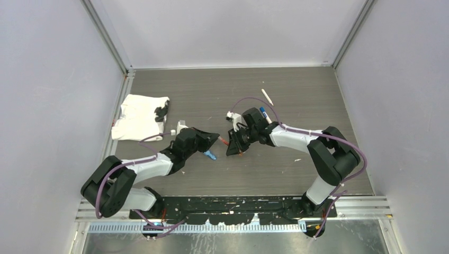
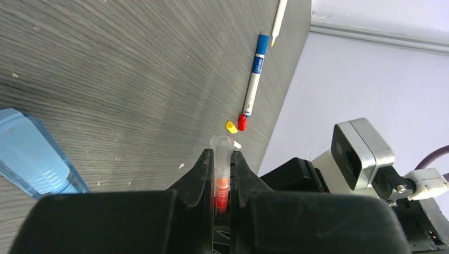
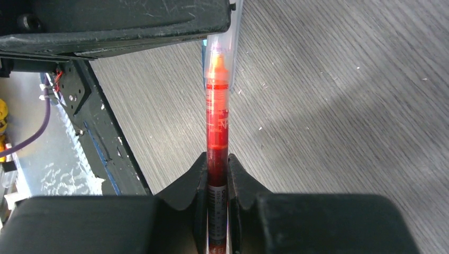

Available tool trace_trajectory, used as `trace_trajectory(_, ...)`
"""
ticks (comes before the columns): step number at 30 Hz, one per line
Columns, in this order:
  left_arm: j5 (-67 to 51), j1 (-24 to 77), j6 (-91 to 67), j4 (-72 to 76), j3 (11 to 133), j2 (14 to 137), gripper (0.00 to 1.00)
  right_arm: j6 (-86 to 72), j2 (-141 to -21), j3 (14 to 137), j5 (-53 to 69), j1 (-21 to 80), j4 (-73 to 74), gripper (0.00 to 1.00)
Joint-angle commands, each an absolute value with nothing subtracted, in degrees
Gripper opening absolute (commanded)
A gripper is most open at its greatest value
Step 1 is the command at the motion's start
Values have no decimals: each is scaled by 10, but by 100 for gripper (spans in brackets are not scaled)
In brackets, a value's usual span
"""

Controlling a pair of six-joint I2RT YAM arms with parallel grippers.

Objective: Insert the pens into the pen caps
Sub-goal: Insert the pen cap onto the pen.

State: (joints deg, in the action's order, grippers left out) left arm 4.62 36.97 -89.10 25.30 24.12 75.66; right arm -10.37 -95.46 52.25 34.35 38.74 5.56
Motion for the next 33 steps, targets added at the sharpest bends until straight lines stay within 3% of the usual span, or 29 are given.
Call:
trace_trajectory(1,36,377,-877,276,249,735,1,-79,-921,542,380,378,32,1)
trace_trajectory(12,14,380,-867,274,259,714,1,-74,-905,524,402,372,2,1)
trace_trajectory(20,-19,418,-825,334,265,725,1,-106,-860,479,461,323,-103,1)
trace_trajectory(28,-31,425,-800,368,274,709,13,-111,-849,477,550,310,-115,1)
trace_trajectory(33,-29,425,-781,349,280,678,26,-121,-837,478,571,301,-121,1)
